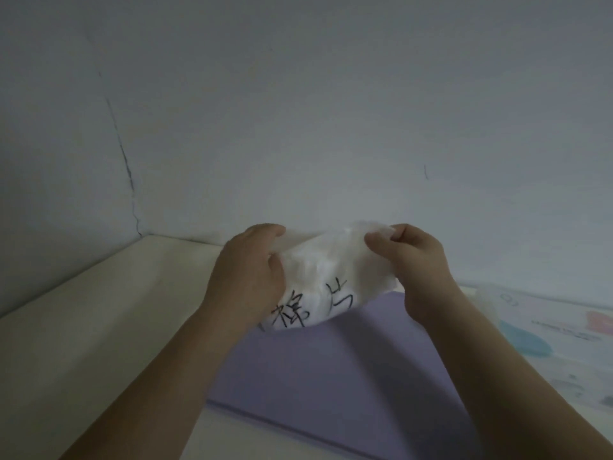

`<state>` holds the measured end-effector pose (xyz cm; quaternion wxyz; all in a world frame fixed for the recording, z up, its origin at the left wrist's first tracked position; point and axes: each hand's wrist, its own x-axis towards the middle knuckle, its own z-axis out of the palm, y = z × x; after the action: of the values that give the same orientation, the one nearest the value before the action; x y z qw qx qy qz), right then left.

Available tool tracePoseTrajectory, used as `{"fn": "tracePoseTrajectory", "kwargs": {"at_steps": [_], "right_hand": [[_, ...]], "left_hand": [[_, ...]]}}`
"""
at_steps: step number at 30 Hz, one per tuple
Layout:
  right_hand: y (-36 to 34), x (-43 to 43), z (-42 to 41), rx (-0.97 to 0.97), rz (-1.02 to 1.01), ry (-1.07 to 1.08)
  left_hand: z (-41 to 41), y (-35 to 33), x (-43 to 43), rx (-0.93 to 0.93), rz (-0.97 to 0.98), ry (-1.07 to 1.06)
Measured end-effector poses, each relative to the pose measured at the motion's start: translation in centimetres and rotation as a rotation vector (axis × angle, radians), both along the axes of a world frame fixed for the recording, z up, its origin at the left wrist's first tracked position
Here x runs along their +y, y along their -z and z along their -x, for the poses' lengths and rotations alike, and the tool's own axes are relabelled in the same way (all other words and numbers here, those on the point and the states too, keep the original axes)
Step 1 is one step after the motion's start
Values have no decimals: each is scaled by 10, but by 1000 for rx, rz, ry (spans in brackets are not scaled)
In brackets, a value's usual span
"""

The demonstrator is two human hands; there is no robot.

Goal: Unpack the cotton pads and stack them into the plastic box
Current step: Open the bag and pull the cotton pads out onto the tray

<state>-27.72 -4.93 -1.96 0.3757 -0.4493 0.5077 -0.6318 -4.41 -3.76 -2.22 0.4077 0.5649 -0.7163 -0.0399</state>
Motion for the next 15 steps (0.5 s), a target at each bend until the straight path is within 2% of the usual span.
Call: {"fn": "tracePoseTrajectory", "kwargs": {"at_steps": [5, 9, 13, 15], "right_hand": [[-14, 20, -28, 106, 188, -150], [-19, 34, -48, 184, 283, -253], [-23, 37, -46, 114, 291, -345], [-27, 39, -42, 73, 293, -369]], "left_hand": [[25, -21, 21, 152, 103, 188], [28, -28, 27, 158, 275, 232], [22, -32, 25, 134, 333, 233], [21, -33, 25, 187, 303, 228]]}}
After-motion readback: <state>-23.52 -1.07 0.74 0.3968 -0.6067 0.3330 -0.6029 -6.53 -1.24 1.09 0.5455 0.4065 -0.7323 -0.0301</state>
